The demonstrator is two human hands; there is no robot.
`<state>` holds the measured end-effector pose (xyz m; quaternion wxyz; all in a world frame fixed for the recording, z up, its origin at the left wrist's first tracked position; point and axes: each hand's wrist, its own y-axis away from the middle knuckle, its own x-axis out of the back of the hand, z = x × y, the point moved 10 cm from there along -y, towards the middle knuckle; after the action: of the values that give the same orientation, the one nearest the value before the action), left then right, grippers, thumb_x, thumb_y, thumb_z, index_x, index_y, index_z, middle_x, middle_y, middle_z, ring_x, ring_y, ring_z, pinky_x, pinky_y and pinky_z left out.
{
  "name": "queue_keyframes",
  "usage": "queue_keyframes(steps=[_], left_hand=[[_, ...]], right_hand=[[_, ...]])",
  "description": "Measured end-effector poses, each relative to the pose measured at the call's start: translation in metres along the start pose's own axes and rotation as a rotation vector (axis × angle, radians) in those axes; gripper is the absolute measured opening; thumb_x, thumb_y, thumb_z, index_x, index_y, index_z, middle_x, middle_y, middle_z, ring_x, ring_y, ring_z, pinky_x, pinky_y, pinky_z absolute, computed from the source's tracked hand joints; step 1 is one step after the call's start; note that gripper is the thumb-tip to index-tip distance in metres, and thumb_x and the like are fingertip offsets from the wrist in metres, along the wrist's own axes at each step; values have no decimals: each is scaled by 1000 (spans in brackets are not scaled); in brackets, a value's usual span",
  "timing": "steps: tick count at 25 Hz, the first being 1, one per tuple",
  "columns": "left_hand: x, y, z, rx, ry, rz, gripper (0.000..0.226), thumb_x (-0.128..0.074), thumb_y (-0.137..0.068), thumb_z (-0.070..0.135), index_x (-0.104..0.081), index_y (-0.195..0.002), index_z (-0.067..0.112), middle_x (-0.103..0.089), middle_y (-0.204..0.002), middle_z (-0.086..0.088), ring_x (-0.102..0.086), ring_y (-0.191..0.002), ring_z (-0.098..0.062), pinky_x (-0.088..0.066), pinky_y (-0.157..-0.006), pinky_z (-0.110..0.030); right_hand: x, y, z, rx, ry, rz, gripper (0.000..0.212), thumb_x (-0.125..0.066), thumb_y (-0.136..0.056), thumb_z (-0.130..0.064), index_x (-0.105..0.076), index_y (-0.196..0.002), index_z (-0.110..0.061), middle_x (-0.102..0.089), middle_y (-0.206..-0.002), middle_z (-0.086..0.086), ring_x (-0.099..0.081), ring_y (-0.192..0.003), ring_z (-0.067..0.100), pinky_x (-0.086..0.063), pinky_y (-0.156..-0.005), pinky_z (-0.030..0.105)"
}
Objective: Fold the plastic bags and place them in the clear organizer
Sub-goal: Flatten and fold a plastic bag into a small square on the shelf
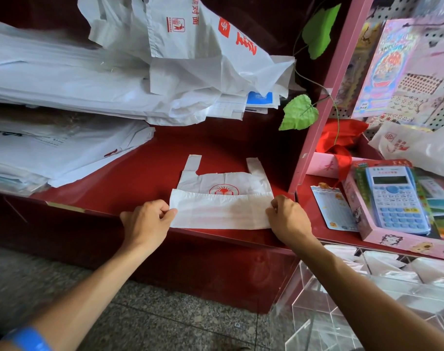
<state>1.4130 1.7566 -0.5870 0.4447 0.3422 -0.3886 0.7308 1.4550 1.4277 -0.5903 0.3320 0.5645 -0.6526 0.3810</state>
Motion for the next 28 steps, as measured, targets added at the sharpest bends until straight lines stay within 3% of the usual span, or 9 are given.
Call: queue_keyframes(steps=[9, 12, 15, 18, 21, 23, 25, 27, 28], left_hand=[[-3, 4, 10, -95, -165, 86, 19, -60, -94, 39, -53, -83, 25, -65, -63, 1, -66, -73, -29, -18, -71, -37], [-6, 5, 9, -101, -131, 95, 26, -62, -92, 41, -46, -95, 21, -66, -64, -1, -67, -70, -30, -21, -72, -39], [1, 7, 14, -113, -26, 140, 30, -55, -95, 49, -45, -97, 20, -64, -73, -1, -63, -76, -31, -34, -77, -44], [10, 11, 53, -321, 67, 179, 29, -42, -96, 44, -56, -93, 18, -61, -90, 0, -57, -85, -28, -43, -75, -42], [-14, 26, 105, -617, 19, 69, 20, -46, -91, 28, -61, -90, 16, -59, -96, 1, -54, -88, -25, -46, -74, -41], [-40, 25, 113, -620, 55, -67, 17, -50, -88, 14, -62, -100, 10, -59, -106, -3, -54, -98, -26, -49, -83, -44], [-61, 19, 107, -543, 129, -179, 31, -52, -91, 8, -61, -120, 7, -58, -128, -4, -52, -118, -24, -46, -100, -41], [-72, 16, 103, -544, 168, -229, 44, -48, -97, 12, -52, -140, 10, -50, -146, -2, -44, -136, -18, -32, -116, -29], [-75, 16, 103, -562, 160, -246, 48, -42, -99, 16, -46, -146, 11, -45, -151, -2, -39, -140, -16, -24, -119, -25]], right_hand=[[8, 9, -4, -42, -13, 8, 33, -54, -96, -21, -44, -126, -11, -66, -105, 12, -63, -96, 36, -34, -67, 34], [9, 14, -6, -29, -27, 28, 28, -54, -96, -19, -42, -119, -10, -63, -96, 11, -63, -92, 38, -35, -67, 35], [24, 16, -13, 14, -49, 183, 20, -54, -94, -20, -45, -109, -9, -58, -97, 10, -59, -92, 37, -34, -69, 36], [30, 20, -57, 274, 126, 348, 12, -55, -87, -20, -57, -96, -13, -60, -93, 7, -56, -83, 32, -41, -70, 40], [-6, 29, -114, 569, 225, 288, 11, -54, -79, -21, -62, -74, -15, -60, -76, 5, -55, -70, 30, -41, -63, 37], [-29, 30, -130, 620, 232, 191, 18, -50, -75, -24, -63, -69, -14, -61, -72, 3, -55, -70, 27, -43, -62, 35], [-48, 23, -124, 585, 195, 80, 19, -54, -75, -23, -68, -79, -10, -67, -81, 6, -60, -78, 30, -48, -68, 36], [-68, 19, -111, 511, 177, -73, 50, -39, -83, -29, -65, -116, -4, -66, -118, 13, -59, -111, 35, -47, -95, 43], [-75, 19, -105, 493, 197, -125, 69, -23, -83, -36, -53, -136, -4, -54, -139, 14, -47, -131, 34, -37, -111, 44]])
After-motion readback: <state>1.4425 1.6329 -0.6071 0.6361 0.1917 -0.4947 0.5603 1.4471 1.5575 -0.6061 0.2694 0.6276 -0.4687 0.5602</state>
